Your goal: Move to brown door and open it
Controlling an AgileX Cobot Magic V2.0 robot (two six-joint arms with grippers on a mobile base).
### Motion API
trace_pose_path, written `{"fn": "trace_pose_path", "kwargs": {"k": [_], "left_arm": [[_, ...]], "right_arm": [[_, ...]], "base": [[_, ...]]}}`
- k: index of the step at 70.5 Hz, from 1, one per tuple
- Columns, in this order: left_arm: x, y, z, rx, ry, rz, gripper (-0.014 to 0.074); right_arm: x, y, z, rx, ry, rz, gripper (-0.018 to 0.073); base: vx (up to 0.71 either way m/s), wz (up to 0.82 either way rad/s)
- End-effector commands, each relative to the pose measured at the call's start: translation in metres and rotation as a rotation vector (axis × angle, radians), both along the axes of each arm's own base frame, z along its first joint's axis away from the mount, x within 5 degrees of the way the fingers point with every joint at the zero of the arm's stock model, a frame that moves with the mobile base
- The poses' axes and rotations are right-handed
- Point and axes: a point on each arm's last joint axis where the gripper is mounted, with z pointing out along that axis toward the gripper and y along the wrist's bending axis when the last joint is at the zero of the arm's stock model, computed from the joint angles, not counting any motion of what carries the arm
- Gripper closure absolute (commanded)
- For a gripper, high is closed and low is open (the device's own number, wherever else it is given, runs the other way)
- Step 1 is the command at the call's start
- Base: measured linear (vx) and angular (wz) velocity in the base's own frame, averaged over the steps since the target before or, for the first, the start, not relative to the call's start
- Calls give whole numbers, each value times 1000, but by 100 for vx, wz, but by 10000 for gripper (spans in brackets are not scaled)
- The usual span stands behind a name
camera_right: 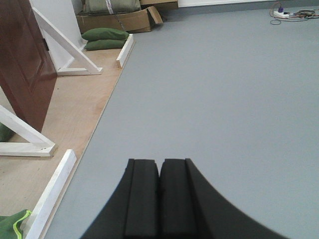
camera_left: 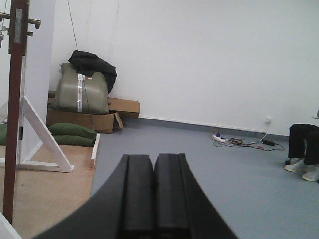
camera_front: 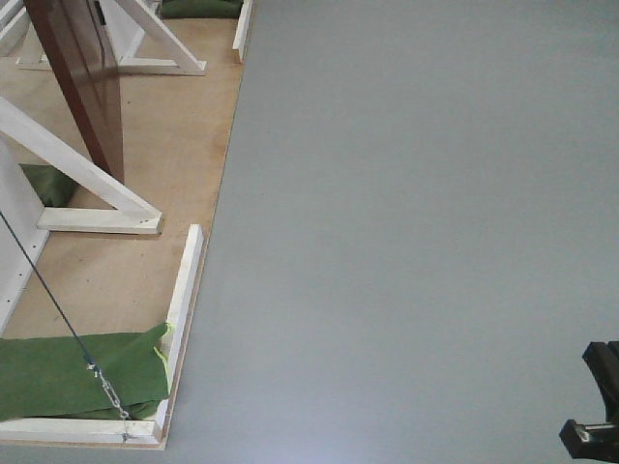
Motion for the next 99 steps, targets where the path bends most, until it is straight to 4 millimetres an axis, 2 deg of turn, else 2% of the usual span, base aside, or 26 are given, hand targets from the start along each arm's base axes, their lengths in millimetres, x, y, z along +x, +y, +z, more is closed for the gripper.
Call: {"fn": "trace_pose_path", "kwargs": {"k": [1, 61, 99], "left_arm": [[-2, 1, 0, -23, -75, 6, 580], [-2, 1, 0, -23, -75, 6, 580], [-2, 1, 0, -23, -75, 6, 580]], "right_arm": [[1, -1, 7, -10, -95, -7, 559], [1, -1, 7, -10, -95, -7, 559], [1, -1, 7, -10, -95, -7, 559]], "base": [[0, 0], [1, 0], [18, 6]]}}
